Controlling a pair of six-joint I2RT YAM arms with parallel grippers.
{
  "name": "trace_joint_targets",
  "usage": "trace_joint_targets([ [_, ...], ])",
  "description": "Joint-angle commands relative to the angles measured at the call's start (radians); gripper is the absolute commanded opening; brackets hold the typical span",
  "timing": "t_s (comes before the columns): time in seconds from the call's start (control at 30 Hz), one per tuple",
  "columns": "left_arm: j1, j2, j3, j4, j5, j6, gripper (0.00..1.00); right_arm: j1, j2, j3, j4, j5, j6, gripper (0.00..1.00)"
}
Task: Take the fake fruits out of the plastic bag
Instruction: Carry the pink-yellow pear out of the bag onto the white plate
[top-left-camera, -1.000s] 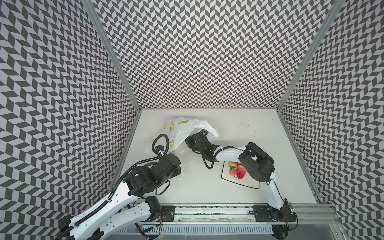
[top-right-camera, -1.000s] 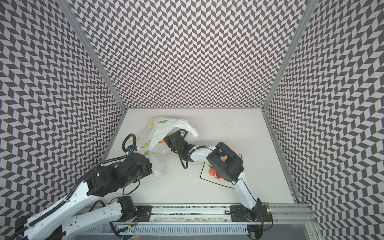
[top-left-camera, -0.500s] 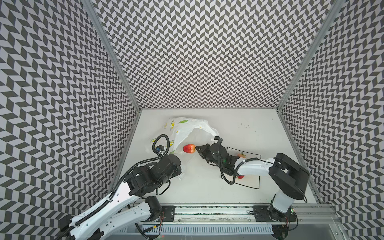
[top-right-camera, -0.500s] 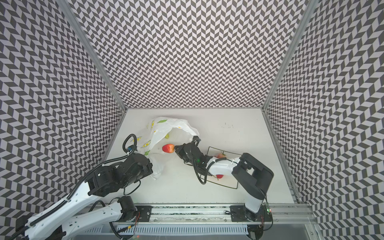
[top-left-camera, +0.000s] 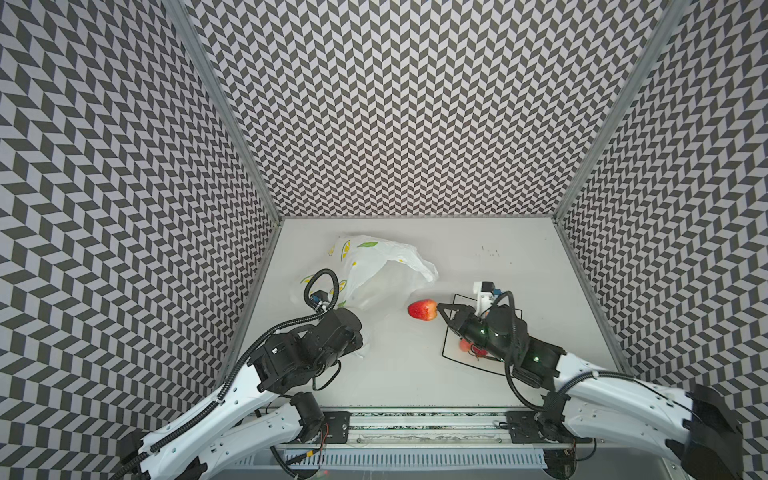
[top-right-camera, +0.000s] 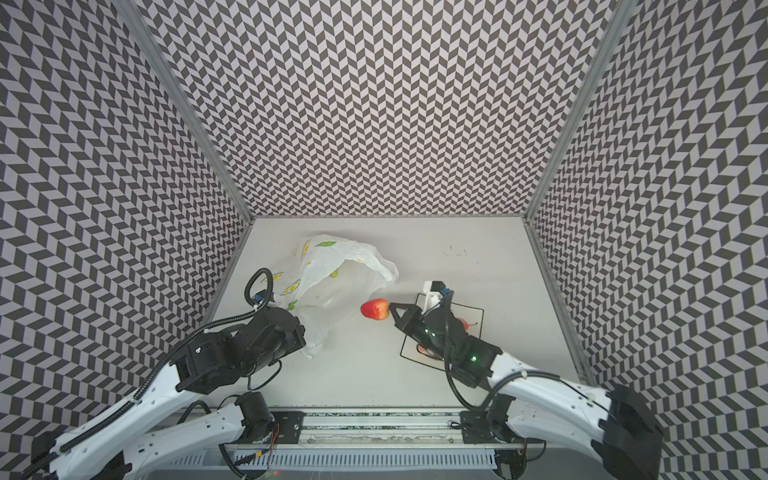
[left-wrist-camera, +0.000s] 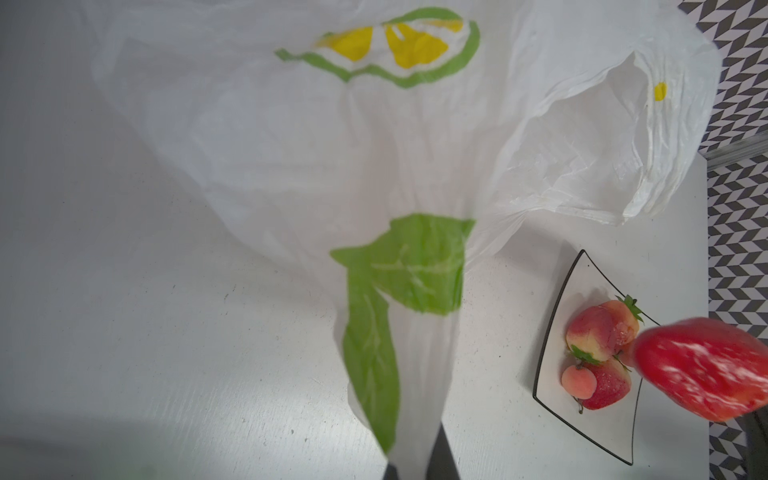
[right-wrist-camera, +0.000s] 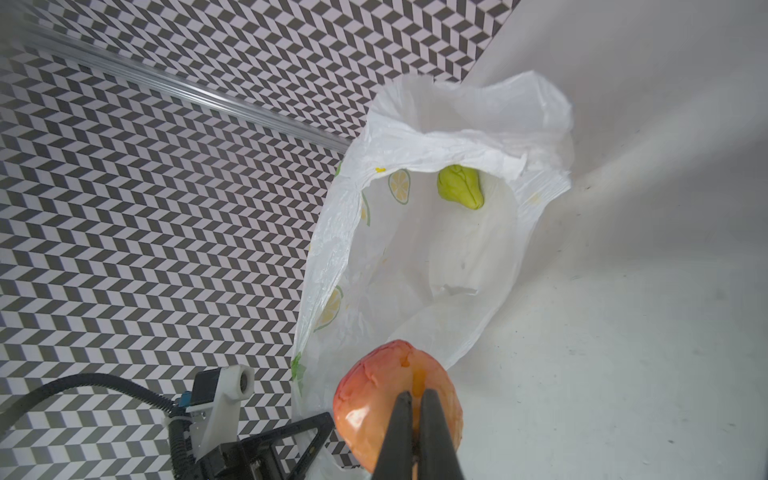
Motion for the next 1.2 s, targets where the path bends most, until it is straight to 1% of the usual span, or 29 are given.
trace_joint_targets([
  [0.0,-0.003,-0.006,-0.009,0.018,-0.034,-0.003,0.00,-0.014,-0.165,-0.033,-0.353,0.144,-0.019,0.00],
  [0.07,-0.002,-0.004,-0.010,0.020,-0.035,-0.003,0.00,-0.029,-0.267,-0.038,-0.525,0.185,0.018,0.00],
  [0.13,-0.003,-0.002,-0.012,0.023,-0.034,-0.003,0.00,-0.044,-0.353,-0.043,-0.680,0.225,0.083,0.00],
  [0.27,-0.003,0.003,-0.009,0.025,-0.032,0.003,0.00,-0.069,-0.490,-0.035,-0.895,0.332,0.193,0.00],
  [0.37,-0.004,0.006,-0.007,0.029,-0.033,0.009,0.00,-0.074,-0.523,-0.025,-0.986,0.412,0.260,0.00],
  [0.53,-0.003,0.019,0.001,0.033,-0.029,0.017,0.00,-0.076,-0.478,-0.040,-1.084,0.475,0.383,0.00],
  [0.63,-0.003,0.021,0.004,0.032,-0.025,0.016,0.00,-0.076,-0.458,-0.045,-1.113,0.511,0.426,0.00],
  [0.73,-0.003,0.015,0.002,0.032,-0.026,0.017,0.00,-0.076,-0.448,-0.059,-1.103,0.531,0.431,0.00],
  [0.87,-0.005,0.015,0.001,0.034,-0.027,0.016,0.00,-0.076,-0.426,-0.108,-1.052,0.501,0.440,0.00],
  [1.1,-0.003,0.015,-0.001,0.033,-0.025,0.018,0.00,-0.077,-0.383,-0.175,-0.930,0.448,0.417,0.00],
  [1.13,-0.003,0.012,-0.001,0.035,-0.025,0.017,0.00,-0.078,-0.377,-0.178,-0.925,0.445,0.416,0.01],
  [1.17,-0.003,0.011,-0.001,0.034,-0.024,0.018,0.00,-0.078,-0.370,-0.182,-0.923,0.442,0.417,0.05],
])
